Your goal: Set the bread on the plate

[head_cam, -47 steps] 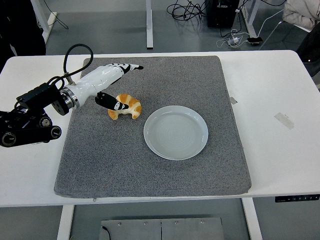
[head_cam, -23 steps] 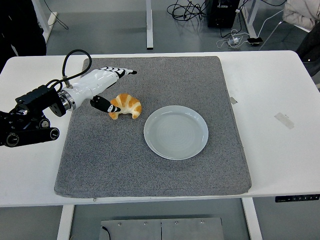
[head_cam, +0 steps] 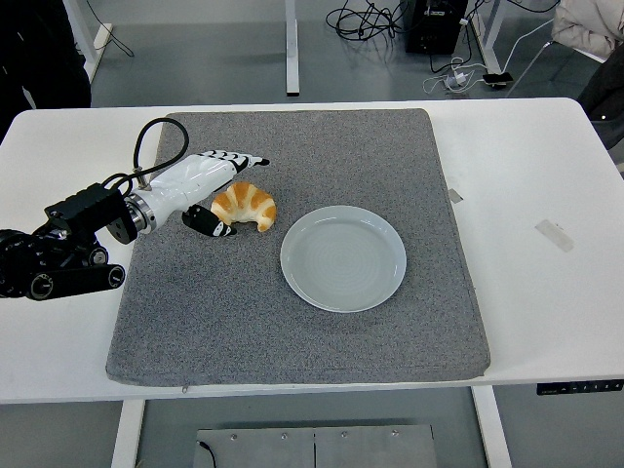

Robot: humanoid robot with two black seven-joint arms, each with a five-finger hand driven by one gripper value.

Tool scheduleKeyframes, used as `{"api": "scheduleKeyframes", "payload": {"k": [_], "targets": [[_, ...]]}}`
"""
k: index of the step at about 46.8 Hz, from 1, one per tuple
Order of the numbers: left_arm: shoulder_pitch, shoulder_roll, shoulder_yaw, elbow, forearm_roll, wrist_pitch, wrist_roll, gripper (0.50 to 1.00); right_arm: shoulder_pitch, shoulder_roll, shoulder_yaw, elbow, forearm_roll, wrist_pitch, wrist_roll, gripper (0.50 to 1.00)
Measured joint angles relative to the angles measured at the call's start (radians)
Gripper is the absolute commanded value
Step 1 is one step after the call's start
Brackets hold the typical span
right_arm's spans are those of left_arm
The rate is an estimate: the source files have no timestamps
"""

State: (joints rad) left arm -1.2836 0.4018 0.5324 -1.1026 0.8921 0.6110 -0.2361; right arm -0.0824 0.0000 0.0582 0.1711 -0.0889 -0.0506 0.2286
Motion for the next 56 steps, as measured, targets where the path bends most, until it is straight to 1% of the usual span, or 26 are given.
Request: {"api": "scheduleKeyframes", "payload": {"k": [6,18,25,29,32,42,47,50,52,56], "targets": [[0.023,-0.030,0.000,0.056,0.001,0.000,0.000,0.975,0.000,0.000,0.000,0.000,0.000,0.000,0.000,1.000],[0.049,-0.079,0.000,0.109,-0.001,0.000,0.000,0.975,-0.001,0.000,0.000,0.000,0.000,0.000,0.000,1.000],[0.054,-0.085,-0.001,0.129,-0.001,0.000,0.000,0.972,0.000,0.000,0.000,0.000,0.000,0.000,0.000,1.000],[0.054,-0.087,-0.002,0.143,-0.001,0.000,0.000,0.955,0.000,0.000,0.000,0.000,0.000,0.000,0.000,1.000],[0.055,-0.091,-0.002,0.149,-0.001,0.000,0.000,0.933,0.000,0.000,0.000,0.000,0.000,0.000,0.000,1.000],[0.058,-0.107,-0.001,0.156,0.000,0.000,0.000,0.825,0.000,0.000,0.000,0.000,0.000,0.000,0.000,1.000],[0.062,-0.118,0.000,0.178,0.001,0.000,0.000,0.728,0.000,0.000,0.000,0.000,0.000,0.000,0.000,1.000],[0.067,-0.128,0.000,0.193,0.002,0.000,0.000,0.690,0.000,0.000,0.000,0.000,0.000,0.000,0.000,1.000],[0.069,-0.132,0.001,0.201,0.002,0.000,-0.001,0.677,0.000,0.000,0.000,0.000,0.000,0.000,0.000,1.000],[0.077,-0.135,0.001,0.213,0.003,-0.004,-0.002,0.672,0.000,0.000,0.000,0.000,0.000,0.000,0.000,1.000]]}}
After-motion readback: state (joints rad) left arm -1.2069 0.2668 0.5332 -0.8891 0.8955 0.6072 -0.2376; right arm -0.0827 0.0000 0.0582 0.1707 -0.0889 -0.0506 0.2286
